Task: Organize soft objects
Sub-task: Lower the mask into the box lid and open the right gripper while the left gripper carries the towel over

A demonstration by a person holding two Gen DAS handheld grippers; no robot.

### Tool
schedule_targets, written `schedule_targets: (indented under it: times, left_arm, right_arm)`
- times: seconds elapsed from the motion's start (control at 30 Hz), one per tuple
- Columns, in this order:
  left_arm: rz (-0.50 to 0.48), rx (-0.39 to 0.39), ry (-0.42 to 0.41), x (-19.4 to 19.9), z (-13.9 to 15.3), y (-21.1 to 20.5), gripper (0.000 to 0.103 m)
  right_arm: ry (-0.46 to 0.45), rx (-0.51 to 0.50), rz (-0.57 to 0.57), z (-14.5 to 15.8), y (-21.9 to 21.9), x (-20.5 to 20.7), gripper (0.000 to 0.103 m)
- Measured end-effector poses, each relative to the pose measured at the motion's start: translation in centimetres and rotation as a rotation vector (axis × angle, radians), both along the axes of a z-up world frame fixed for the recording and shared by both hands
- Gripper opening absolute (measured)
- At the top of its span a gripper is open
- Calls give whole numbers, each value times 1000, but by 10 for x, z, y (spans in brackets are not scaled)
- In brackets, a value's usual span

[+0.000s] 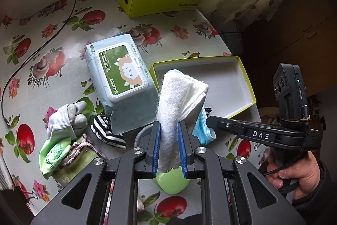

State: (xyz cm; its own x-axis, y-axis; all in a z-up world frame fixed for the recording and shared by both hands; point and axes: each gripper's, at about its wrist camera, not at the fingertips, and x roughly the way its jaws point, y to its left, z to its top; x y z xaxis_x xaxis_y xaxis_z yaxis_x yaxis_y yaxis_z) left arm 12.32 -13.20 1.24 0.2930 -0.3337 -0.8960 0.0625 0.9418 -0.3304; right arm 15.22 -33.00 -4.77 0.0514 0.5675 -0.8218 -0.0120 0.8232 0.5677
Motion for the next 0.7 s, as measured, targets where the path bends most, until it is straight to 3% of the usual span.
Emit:
schedule_targets:
  times: [0.7]
  left_arm:
    - [-94,9,7,27,-1,-41,17]
  right_arm:
    - [-135,-71,-89,23,-53,24,2]
